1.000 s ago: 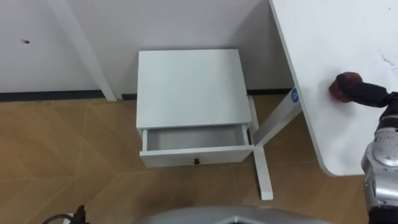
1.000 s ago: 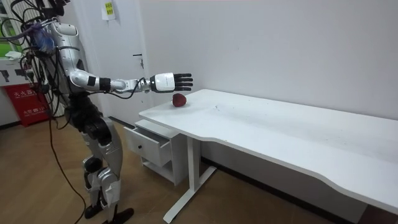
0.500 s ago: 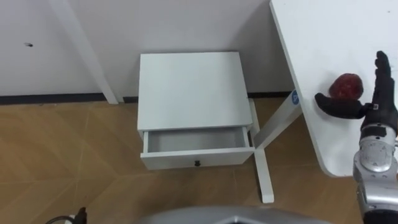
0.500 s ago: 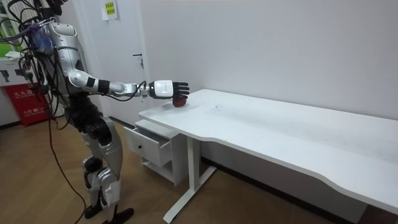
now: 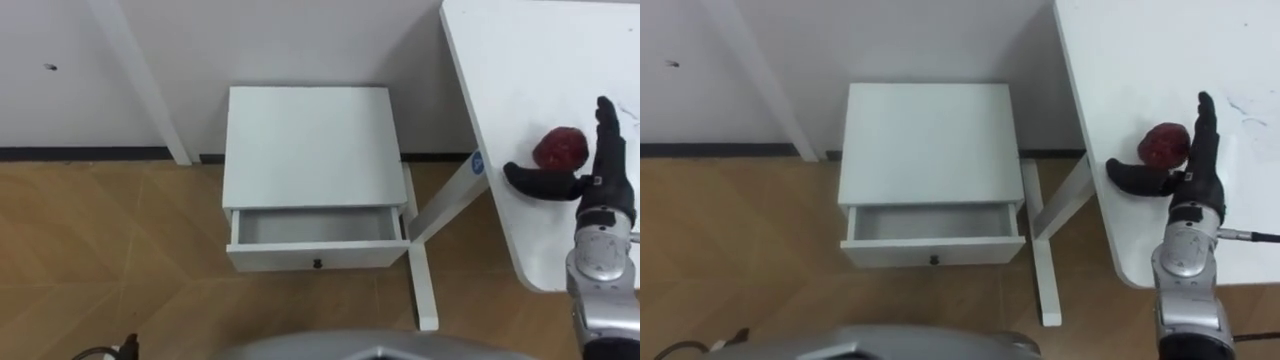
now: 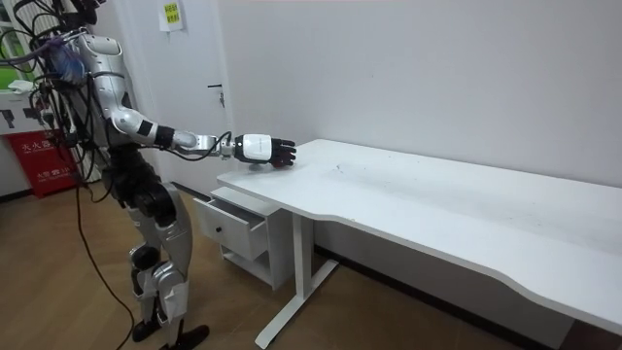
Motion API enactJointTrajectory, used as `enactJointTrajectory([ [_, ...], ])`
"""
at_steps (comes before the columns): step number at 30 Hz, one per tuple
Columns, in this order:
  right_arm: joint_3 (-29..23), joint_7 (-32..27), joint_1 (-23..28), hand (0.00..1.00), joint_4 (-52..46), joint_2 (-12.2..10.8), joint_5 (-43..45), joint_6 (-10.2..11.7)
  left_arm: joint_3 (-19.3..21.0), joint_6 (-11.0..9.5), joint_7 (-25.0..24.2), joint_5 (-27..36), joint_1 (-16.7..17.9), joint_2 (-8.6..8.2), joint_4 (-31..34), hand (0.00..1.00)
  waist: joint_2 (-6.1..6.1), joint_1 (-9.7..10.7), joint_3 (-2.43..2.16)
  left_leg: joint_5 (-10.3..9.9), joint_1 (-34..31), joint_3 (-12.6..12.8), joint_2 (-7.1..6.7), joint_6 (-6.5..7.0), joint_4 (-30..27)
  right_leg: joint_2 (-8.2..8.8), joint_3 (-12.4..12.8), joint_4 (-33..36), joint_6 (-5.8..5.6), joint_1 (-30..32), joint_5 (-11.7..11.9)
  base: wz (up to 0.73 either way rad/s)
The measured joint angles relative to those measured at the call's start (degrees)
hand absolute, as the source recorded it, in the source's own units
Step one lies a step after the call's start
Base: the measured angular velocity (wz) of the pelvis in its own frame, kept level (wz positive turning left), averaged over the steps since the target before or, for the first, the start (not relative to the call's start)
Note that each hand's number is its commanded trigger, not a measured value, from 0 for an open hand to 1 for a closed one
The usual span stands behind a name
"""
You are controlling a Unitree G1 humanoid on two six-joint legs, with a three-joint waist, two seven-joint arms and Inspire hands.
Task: Put apple and close drawer
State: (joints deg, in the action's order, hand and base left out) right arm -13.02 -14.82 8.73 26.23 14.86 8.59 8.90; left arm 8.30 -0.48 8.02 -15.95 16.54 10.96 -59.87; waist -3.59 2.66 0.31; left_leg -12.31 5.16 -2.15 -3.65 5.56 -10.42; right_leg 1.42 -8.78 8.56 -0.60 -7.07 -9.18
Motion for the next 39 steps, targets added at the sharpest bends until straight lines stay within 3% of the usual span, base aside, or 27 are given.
enactJointTrajectory([
  [13, -0.8, 0.9, -3.8, 0.0, 6.0, 3.0, -4.1, -0.2, 0.6, 0.7, -0.2, -0.1, 0.5, 0.2, 0.4, 0.0, 0.11, 0.0, -0.21, 0.0, -0.3, 0.1, -0.08, 0.0, -0.6, 0.2, -0.9, 0.1, 0.0, -0.2, 0.0, 0.01],
  [20, -1.7, 3.0, -7.8, 0.0, 12.8, 4.1, -7.4, -0.2, 1.0, 0.5, -0.4, -0.5, 0.5, 1.15, -0.1, 0.0, -0.66, 0.1, -0.27, 0.0, -0.5, -0.1, -0.13, 0.0, -0.8, 0.28, -1.2, 0.1, -0.01, -0.2, 0.0, 0.01],
  [21, -1.7, 3.1, -8.1, 0.22, 13.3, 4.1, -7.7, -0.2, 1.1, 0.5, -0.4, -0.5, 0.5, 1.23, -0.2, 0.0, -0.73, 0.0, -0.3, 0.0, -0.5, -0.1, -0.13, 0.0, -0.8, 0.29, -1.3, 0.1, -0.01, -0.2, 0.0, 0.05],
  [22, -1.7, 3.1, -8.6, 0.55, 14.2, 4.2, -8.2, -0.2, 1.3, 0.5, -0.4, -0.6, 0.5, 1.25, -0.5, 0.0, -0.74, 0.0, -0.32, 0.0, -0.5, -0.1, -0.13, 0.0, -0.8, 0.32, -1.4, 0.1, -0.01, -0.2, 0.0, 0.03],
  [23, -1.7, 3.1, -8.7, 1.0, 14.4, 4.4, -8.3, -0.2, 1.5, 0.5, -0.6, -1.0, 0.5, 1.23, -0.6, 0.0, -0.75, 0.0, -0.33, 0.0, -0.6, -0.1, -0.13, 0.0, -0.8, 0.37, -1.6, 0.1, -0.01, -0.3, 0.0, 0.0],
  [32, -1.9, 2.5, -8.9, 1.0, 15.0, 7.1, -5.5, -0.2, 1.7, 0.6, -0.9, -2.2, 0.7, 1.24, -0.9, 0.0, -0.57, -0.2, -0.27, 0.0, -0.6, -0.3, -0.07, -0.01, -0.9, 0.33, -2.4, 0.1, -0.01, -0.4, 0.0, 0.01],
  [39, -1.9, 2.9, -8.9, 1.0, 14.9, 7.4, -2.4, -0.2, 1.7, 0.5, -0.9, -2.5, 0.4, 1.26, -0.9, 0.0, -1.09, -0.9, -0.26, 0.0, -0.6, -0.3, -0.05, -0.02, -0.8, 0.26, -2.4, 0.1, -0.01, -0.3, 0.0, 0.0],
])
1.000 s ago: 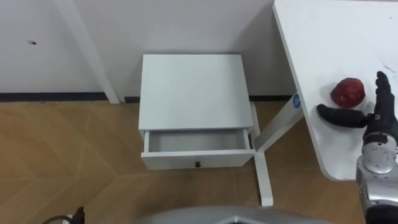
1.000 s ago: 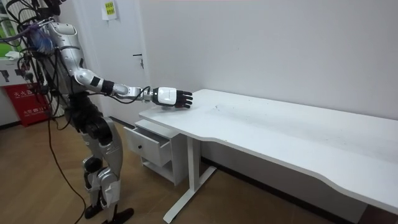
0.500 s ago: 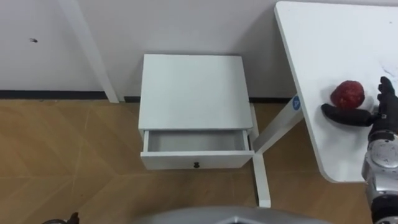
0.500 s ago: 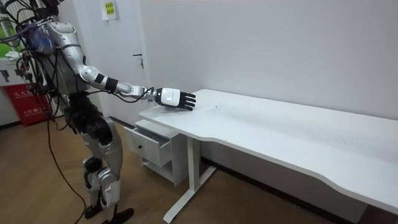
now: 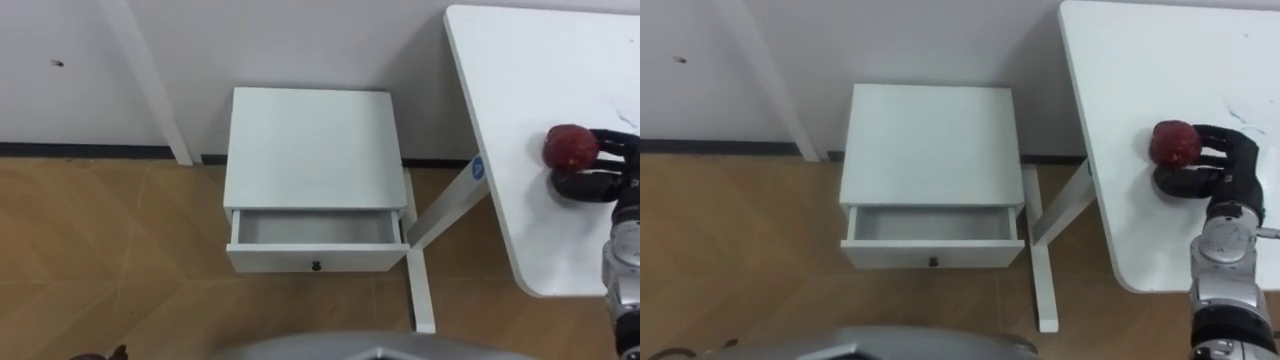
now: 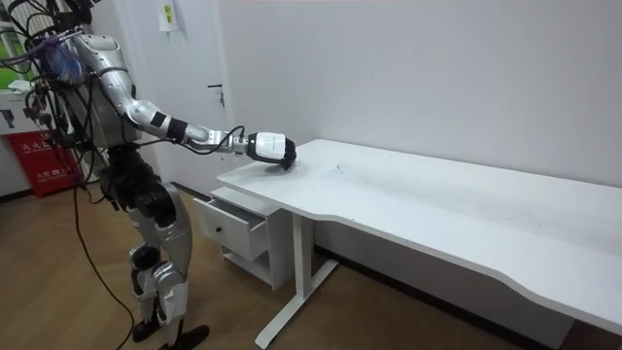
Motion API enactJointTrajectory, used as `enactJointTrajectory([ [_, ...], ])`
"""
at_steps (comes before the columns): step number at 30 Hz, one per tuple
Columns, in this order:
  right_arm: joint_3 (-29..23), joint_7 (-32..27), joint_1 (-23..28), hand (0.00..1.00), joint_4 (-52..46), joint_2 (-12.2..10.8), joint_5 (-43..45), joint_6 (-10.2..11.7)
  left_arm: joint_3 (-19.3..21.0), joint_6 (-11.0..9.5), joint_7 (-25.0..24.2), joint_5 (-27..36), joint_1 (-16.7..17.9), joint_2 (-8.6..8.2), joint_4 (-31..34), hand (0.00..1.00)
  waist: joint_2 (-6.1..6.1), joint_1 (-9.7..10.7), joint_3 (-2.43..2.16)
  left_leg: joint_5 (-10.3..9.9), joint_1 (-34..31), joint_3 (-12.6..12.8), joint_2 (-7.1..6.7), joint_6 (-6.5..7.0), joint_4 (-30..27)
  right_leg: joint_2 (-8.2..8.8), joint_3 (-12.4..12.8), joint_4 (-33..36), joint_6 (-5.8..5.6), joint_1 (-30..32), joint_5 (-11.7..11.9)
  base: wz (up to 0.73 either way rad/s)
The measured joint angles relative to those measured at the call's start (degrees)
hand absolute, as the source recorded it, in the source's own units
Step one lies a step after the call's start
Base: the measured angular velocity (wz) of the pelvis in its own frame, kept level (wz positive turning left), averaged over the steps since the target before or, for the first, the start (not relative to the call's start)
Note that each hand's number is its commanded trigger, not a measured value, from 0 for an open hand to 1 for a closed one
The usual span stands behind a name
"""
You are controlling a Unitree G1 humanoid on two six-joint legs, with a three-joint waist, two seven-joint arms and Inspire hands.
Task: Put apple and close drawer
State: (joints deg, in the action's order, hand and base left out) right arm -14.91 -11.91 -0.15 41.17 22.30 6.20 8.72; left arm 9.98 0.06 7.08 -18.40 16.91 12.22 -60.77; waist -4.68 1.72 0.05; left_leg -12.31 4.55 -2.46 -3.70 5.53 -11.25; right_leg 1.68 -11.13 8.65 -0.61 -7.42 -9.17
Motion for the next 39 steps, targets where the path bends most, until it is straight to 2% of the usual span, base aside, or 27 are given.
enactJointTrajectory([
  [4, 0.2, 0.9, 0.0, 1.0, 0.0, 0.0, 1.9, -0.1, 0.0, 0.0, 0.0, 0.0, -0.5, 0.18, 0.0, 0.0, -0.81, -0.5, 0.13, 0.0, -0.1, -0.4, -0.04, 0.0, 0.0, 0.0, 0.0, 0.0, 0.0, 0.0, 0.0, 0.03],
  [7, 0.2, 1.0, 0.0, 1.0, -0.1, 0.0, 4.3, -0.2, 0.0, 0.1, -0.3, -0.9, -0.3, 0.17, 0.0, 0.0, -1.22, -0.5, -0.04, 0.0, -0.2, -0.8, -0.08, 0.0, 0.0, 0.0, -0.3, 0.0, 0.0, 0.0, 0.0, 0.07],
  [17, 0.7, 1.2, 0.0, 1.0, -2.6, 0.0, 6.7, -1.6, 0.0, 0.7, -0.6, -2.2, -0.4, 0.27, 0.0, 0.0, -1.32, -0.6, -0.12, 0.0, -0.1, -1.0, -0.08, 0.0, 0.2, -0.01, -0.4, 0.0, 0.0, -0.1, 0.0, 0.01],
  [21, 3.2, 1.5, 0.1, 1.0, -4.8, 0.0, 7.1, -2.2, -0.1, 0.8, -0.6, -2.2, -0.5, 0.28, 0.0, 0.0, -1.2, -0.7, -0.09, 0.0, 0.1, -0.9, -0.08, 0.0, 0.2, -0.04, 0.0, 0.0, 0.0, -0.2, 0.0, 0.0],
  [25, 8.4, 3.7, 0.1, 1.0, -10.2, 0.0, 8.5, -2.9, -1.8, 0.8, -0.5, -2.2, -0.6, 0.39, 0.1, 0.0, -1.24, -0.9, -0.05, 0.1, 0.2, -0.8, -0.04, -0.1, 0.3, -0.06, 0.1, 0.0, 0.0, -0.2, 0.0, -0.02],
  [32, 15.1, 7.5, 2.3, 1.0, -20.8, -0.4, 16.7, -2.8, -4.6, 0.7, -0.5, -2.3, -2.9, 0.26, 0.1, 0.0, -0.26, -3.5, 0.58, 0.1, 0.0, -0.8, -0.06, -0.1, 0.4, -0.1, 0.4, 0.0, 0.0, 0.0, 0.0, 0.0],
  [34, 15.9, 7.8, 2.3, 1.0, -21.9, -0.4, 17.5, -2.9, -4.6, 0.7, -0.3, -2.3, -3.3, 0.26, 0.2, 0.0, -0.22, -3.9, 0.52, 0.1, 0.0, -0.8, -0.05, -0.1, 0.5, -0.1, 0.3, 0.0, 0.0, 0.2, 0.0, 0.0],
  [37, 16.2, 9.2, 2.5, 1.0, -25.8, -1.2, 20.8, -3.2, -4.6, 0.8, -0.3, -2.6, -3.3, -0.05, 0.2, 0.0, 0.54, -4.6, 0.56, 0.1, -0.1, -0.9, -0.03, -0.1, 0.6, -0.13, 0.3, 0.0, 0.0, 0.4, 0.0, 0.0],
  [39, 16.6, 10.1, 2.7, 1.0, -27.8, -2.0, 21.4, -3.3, -4.7, 0.8, -0.3, -2.6, -3.4, -0.14, 0.2, 0.0, 0.94, -5.0, 0.32, 0.1, -0.2, -1.0, 0.0, -0.1, 0.5, -0.13, 0.1, 0.0, 0.0, 0.4, 0.0, 0.05],
])
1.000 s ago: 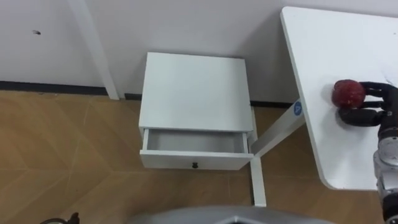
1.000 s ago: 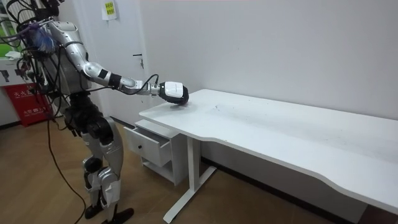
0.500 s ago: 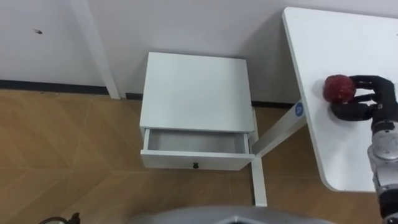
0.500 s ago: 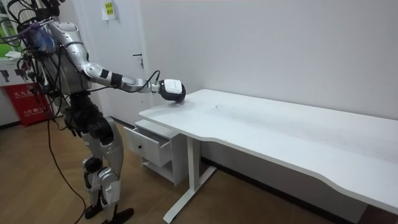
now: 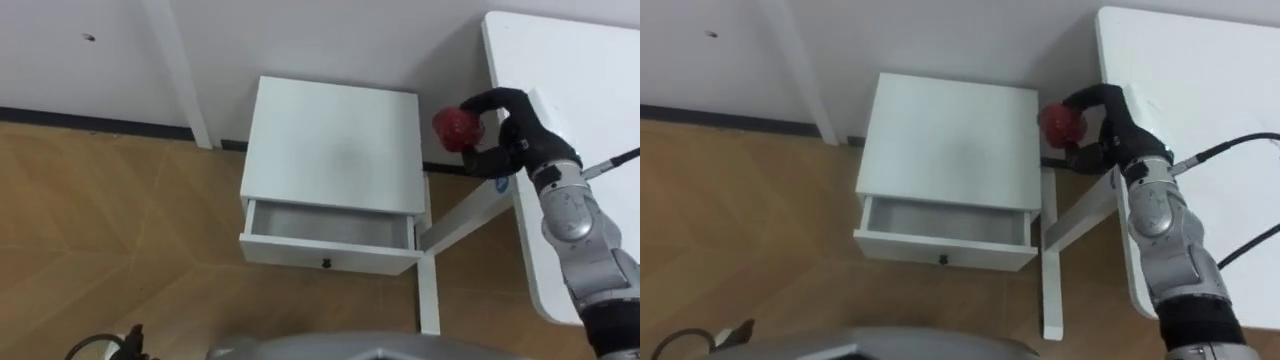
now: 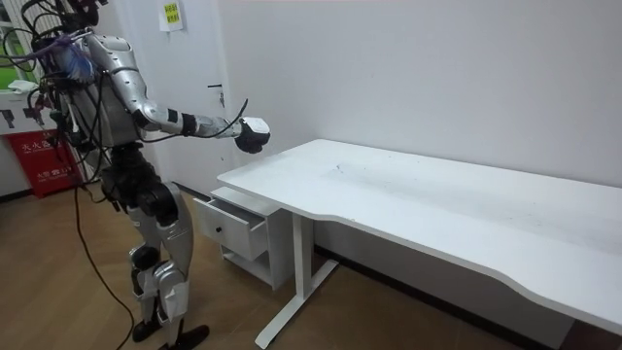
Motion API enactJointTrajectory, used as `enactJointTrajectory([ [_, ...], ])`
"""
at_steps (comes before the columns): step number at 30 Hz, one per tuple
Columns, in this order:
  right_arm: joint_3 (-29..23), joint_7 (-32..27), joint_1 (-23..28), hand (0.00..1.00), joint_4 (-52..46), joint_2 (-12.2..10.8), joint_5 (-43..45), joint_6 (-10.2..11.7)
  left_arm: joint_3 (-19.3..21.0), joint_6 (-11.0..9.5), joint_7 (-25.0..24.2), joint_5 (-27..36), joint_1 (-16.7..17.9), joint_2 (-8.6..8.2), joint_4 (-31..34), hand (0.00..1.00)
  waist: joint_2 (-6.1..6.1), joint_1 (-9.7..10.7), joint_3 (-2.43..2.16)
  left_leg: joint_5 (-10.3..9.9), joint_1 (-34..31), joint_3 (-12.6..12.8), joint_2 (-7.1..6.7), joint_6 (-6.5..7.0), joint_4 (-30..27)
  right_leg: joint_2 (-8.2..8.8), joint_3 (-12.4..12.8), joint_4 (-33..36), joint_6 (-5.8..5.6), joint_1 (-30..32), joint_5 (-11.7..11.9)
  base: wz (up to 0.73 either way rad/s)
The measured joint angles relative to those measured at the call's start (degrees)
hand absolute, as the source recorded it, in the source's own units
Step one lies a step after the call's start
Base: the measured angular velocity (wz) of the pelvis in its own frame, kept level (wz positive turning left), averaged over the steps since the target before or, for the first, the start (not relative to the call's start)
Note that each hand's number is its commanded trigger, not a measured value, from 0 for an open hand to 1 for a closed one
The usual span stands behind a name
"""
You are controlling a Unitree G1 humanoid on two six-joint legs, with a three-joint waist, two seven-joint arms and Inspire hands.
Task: Put apple and close drawer
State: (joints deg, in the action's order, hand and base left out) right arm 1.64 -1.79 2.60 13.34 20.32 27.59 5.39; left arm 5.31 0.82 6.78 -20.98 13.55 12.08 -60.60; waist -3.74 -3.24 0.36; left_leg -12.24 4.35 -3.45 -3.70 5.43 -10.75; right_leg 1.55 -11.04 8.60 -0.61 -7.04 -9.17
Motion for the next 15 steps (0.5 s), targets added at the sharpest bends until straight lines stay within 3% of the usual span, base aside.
enactJointTrajectory([
  [4, 2.8, 1.6, 0.0, 1.0, -1.6, -0.6, 0.3, 0.0, -1.3, 0.0, 0.0, 0.0, -0.2, 0.01, 0.0, 0.0, 0.43, -0.2, -0.31, 0.0, -0.2, 0.0, -0.05, 0.01, -0.2, 0.21, -0.3, 0.0, 0.0, -0.2, 0.0, 0.13],
  [11, 5.2, 3.9, 0.3, 1.0, -1.6, -3.0, 0.2, 0.0, -2.2, 0.0, -0.1, 0.0, -0.3, 0.04, -1.2, 0.0, -0.11, -0.7, -0.41, 0.0, -0.5, 0.1, -0.05, 0.02, -0.2, 0.34, -0.3, 0.0, 0.0, -0.1, 0.0, 0.05],
  [15, 6.9, 4.6, 1.5, 1.0, -1.1, -3.9, 0.8, 0.0, -2.2, 0.0, -0.8, 0.0, -0.1, -0.04, -1.3, 0.0, -0.05, -0.9, -0.23, 0.0, -0.5, 0.1, -0.05, 0.02, -0.4, 0.35, -0.3, 0.0, 0.0, -0.2, 0.0, 0.03],
])
